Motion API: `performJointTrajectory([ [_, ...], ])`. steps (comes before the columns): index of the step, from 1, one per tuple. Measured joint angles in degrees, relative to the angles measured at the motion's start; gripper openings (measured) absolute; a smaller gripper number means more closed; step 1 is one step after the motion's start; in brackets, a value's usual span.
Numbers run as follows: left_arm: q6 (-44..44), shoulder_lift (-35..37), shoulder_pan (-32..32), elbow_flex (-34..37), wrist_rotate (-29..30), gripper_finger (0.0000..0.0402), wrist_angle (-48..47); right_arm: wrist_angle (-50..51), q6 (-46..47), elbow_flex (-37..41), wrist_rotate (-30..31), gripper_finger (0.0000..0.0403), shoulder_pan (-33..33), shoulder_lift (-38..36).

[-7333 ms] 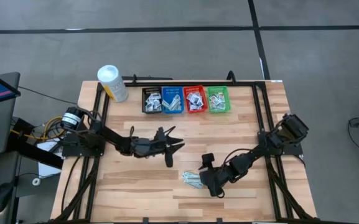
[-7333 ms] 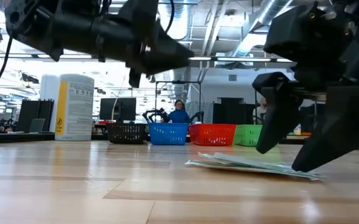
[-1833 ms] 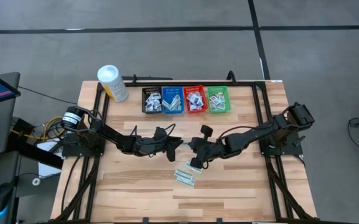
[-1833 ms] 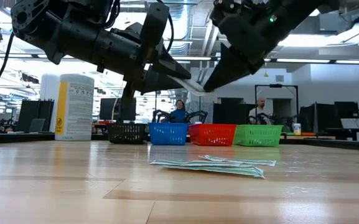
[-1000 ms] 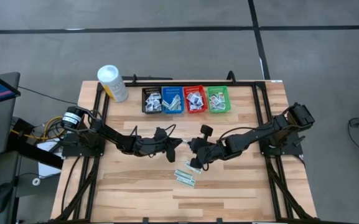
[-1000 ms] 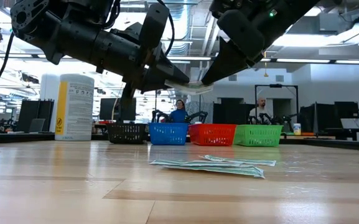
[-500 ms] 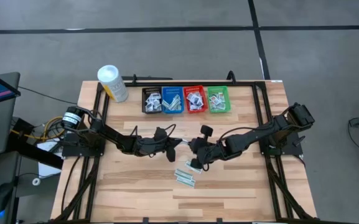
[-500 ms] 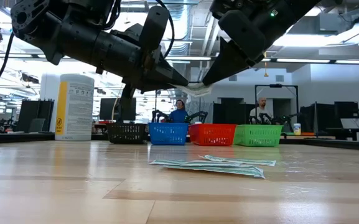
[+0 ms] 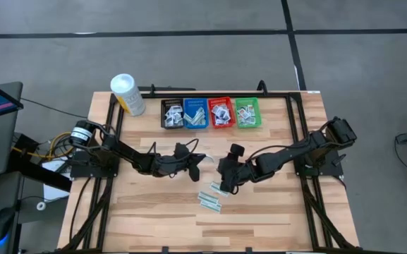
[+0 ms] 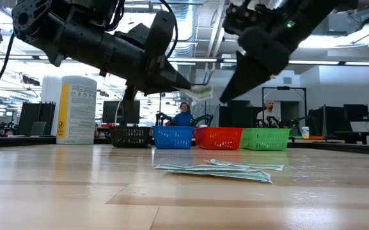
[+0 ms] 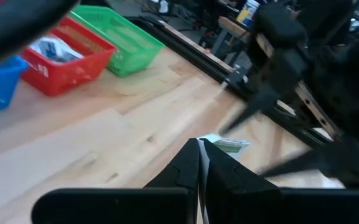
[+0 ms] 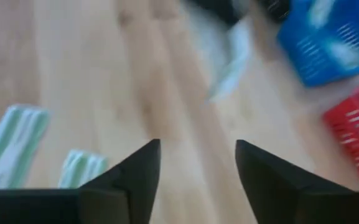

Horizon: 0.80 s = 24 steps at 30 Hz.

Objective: Pick & Place First Aid Supplies
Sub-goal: Put the green pad into the blue bin

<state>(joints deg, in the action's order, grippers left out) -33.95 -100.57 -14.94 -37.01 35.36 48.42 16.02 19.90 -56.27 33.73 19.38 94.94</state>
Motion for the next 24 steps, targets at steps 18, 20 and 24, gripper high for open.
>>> performJointTrajectory([
  [18,8.58,0.00,13.19,0.04,16.20,0.0009,1.49,-5.63,9.18,7.65,-8.37,0.0232,3.28,0.00],
  [20,7.75,0.00,17.14,0.04,13.66,0.0009,2.53,-5.71,10.00,7.87,-8.32,0.0229,3.94,0.00],
  [24,5.08,0.00,25.18,-0.18,3.92,0.0014,3.04,-6.23,10.42,7.85,-8.32,0.0222,5.13,0.00],
])
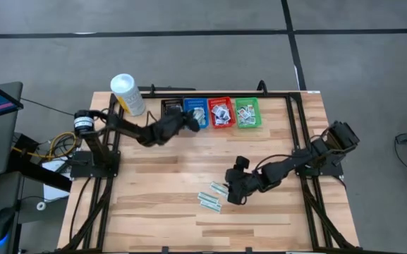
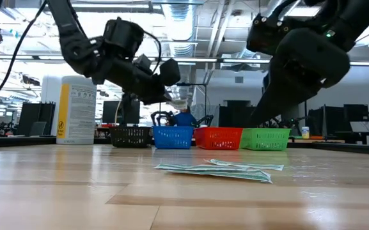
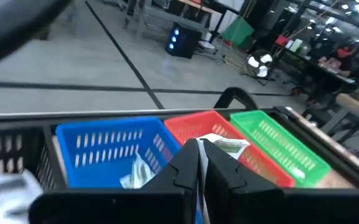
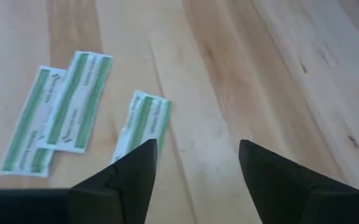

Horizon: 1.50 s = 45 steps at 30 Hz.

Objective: Pick & Place First Aid Supplies
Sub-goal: Put the green pad into the blue bin

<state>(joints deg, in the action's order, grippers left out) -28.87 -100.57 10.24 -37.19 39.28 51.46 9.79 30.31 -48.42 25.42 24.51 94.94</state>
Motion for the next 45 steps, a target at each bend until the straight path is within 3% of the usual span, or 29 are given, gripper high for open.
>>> performJointTrajectory([
  [5,-0.52,0.00,6.25,-0.82,-8.40,0.0012,0.06,-0.07,2.02,0.00,0.09,0.0215,1.34,0.00],
  [15,0.38,0.00,8.63,-1.09,-8.91,0.0023,0.07,-0.01,2.79,0.00,0.08,0.0202,2.96,0.00],
  [20,4.29,0.02,8.40,-1.09,-9.39,0.0049,0.04,-0.02,2.98,0.00,0.10,0.0197,2.74,0.00],
  [31,4.21,0.02,7.80,-1.09,-15.62,0.0115,-0.08,-0.45,2.75,-0.02,0.10,0.0198,1.55,0.00],
  [35,11.50,0.04,4.11,-0.68,-16.91,0.0120,0.01,-0.42,2.29,-0.02,-0.12,0.0197,2.62,0.00],
  [38,16.56,0.07,-0.95,0.82,-13.37,0.0119,-0.17,-0.42,2.22,-0.02,-0.19,0.0197,3.98,0.00],
  [41,17.03,0.07,-5.52,1.70,-8.26,0.0117,-0.02,-0.55,2.14,-0.02,-0.04,0.0201,4.94,0.16],
  [45,17.06,0.07,-10.38,1.82,-6.48,0.0116,0.51,-4.27,1.13,-0.04,0.15,0.0206,5.07,3.74],
])
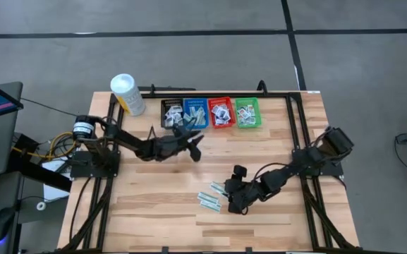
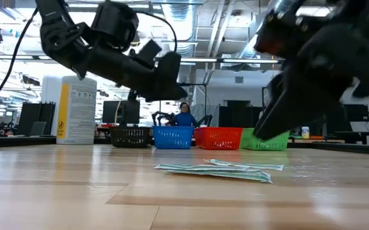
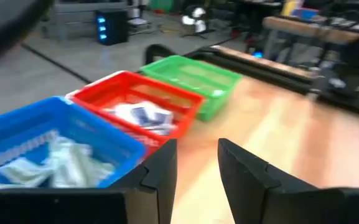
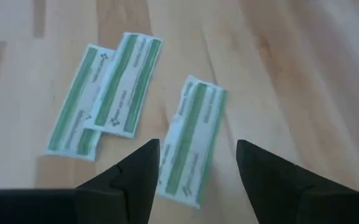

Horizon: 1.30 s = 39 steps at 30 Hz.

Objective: Pick & Place First Aid Supplies
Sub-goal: Put the green pad into the blue bin

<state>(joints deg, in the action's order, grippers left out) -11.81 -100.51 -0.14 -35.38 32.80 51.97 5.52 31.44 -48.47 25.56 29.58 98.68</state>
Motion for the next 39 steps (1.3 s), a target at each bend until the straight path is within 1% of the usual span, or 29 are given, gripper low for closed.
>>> performJointTrajectory([
  [4,0.01,0.00,-2.93,0.00,0.19,0.0116,2.58,-4.14,-1.58,0.00,1.55,0.0207,-0.62,5.52],
  [7,0.01,0.00,-4.38,0.02,0.22,0.0116,3.36,-5.54,-1.39,-0.12,2.77,0.0204,-1.31,7.64],
  [11,-0.28,0.00,-5.86,0.02,0.20,0.0116,3.51,-5.86,-0.53,-0.33,0.09,0.0197,-2.27,9.09],
  [15,-0.90,0.00,-7.04,0.02,0.20,0.0116,3.58,-5.36,-0.30,-0.33,-0.56,0.0178,-2.44,9.11],
  [18,-0.97,0.00,-7.96,0.02,0.20,0.0116,3.58,-4.98,-0.28,-0.33,-1.68,0.0142,-2.93,9.15],
  [21,-1.06,0.00,-8.29,0.02,0.18,0.0116,3.58,-3.97,0.75,-0.28,-2.97,0.0089,-3.37,9.22],
  [24,-1.08,0.00,-8.24,0.02,0.20,0.0116,3.58,-2.96,1.42,-0.27,-3.05,0.0031,-3.53,9.22],
  [26,-1.08,0.00,-8.25,0.02,0.20,0.0115,3.58,-2.75,1.40,-0.20,-2.80,0.0009,-3.52,9.26],
  [31,-1.08,0.00,-8.26,0.02,0.20,0.0116,3.58,-2.51,0.96,-0.14,-2.47,0.0009,-3.19,8.40],
  [35,-1.31,0.00,-8.26,0.02,-0.11,0.0116,3.54,-1.39,0.01,0.14,-0.50,0.0004,-2.15,5.52],
  [37,-5.00,0.00,-8.13,0.02,-0.24,0.0115,3.29,-0.25,-0.11,0.49,0.18,0.0005,-1.47,3.51],
  [39,-11.43,0.00,-7.77,0.04,-2.05,0.0116,3.03,0.04,-0.09,0.28,2.01,0.0002,-0.78,0.77],
])
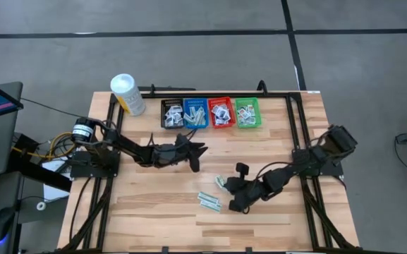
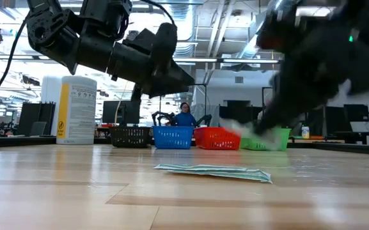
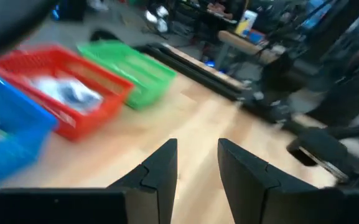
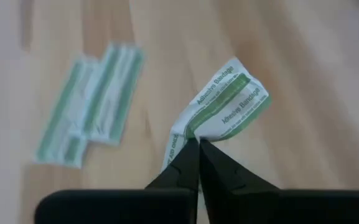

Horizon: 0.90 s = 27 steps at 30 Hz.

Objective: Pick & Place First Aid Supplies
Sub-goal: Put the green pad into the blue bin

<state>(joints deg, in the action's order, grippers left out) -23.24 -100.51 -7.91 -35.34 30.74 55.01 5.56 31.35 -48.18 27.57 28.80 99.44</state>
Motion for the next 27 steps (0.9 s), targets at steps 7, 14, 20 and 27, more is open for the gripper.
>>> performJointTrajectory([
  [7,-17.91,-0.02,2.77,-0.24,-18.17,0.0116,-0.07,1.19,0.03,-0.22,8.50,0.0001,3.72,-6.21],
  [14,-19.25,-0.02,2.52,-0.46,-22.03,0.0116,-0.09,1.53,0.04,-0.20,11.30,0.0001,5.26,-8.21],
  [20,-19.06,-1.15,0.67,-3.94,-22.17,0.0116,-0.12,1.91,0.04,-0.22,11.43,0.0001,4.55,-8.22],
  [27,-17.56,-7.80,-0.29,-10.09,-22.50,0.0116,-0.20,1.90,0.14,-0.26,11.46,0.0000,4.44,-8.22],
])
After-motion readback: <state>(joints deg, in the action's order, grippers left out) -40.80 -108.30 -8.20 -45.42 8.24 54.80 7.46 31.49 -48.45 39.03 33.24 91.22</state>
